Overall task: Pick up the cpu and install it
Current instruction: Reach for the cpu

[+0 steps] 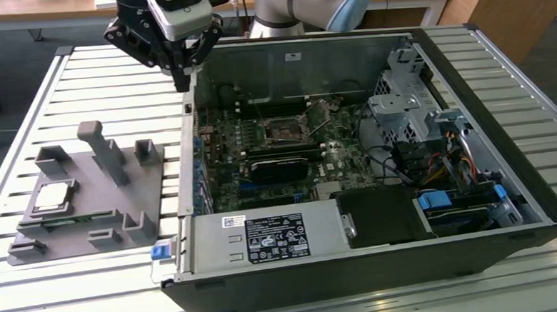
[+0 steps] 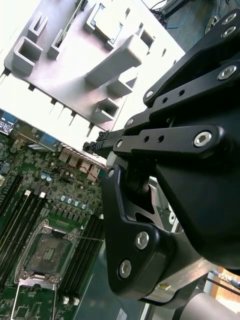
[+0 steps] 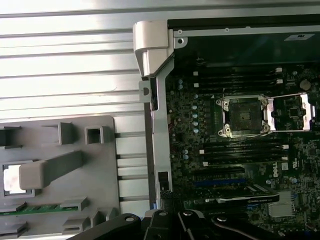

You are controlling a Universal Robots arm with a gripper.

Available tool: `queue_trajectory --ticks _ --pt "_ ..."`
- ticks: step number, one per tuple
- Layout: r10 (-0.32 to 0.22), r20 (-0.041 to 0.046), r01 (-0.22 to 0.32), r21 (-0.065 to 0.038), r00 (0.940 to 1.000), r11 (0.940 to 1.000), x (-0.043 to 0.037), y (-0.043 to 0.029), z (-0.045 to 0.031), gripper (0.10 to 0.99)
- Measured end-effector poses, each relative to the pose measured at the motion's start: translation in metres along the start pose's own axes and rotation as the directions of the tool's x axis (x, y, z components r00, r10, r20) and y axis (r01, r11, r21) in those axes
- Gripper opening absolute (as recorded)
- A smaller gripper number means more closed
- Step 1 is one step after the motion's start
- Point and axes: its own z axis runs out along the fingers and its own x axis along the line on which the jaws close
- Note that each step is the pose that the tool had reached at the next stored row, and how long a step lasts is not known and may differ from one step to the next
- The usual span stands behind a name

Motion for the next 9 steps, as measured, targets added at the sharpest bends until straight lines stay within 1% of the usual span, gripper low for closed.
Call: queue_trajectory --ticks 9 --pt "0.0 0.0 0.0 0.0 1.0 1.0 0.0056 -0.0004 0.0004 0.106"
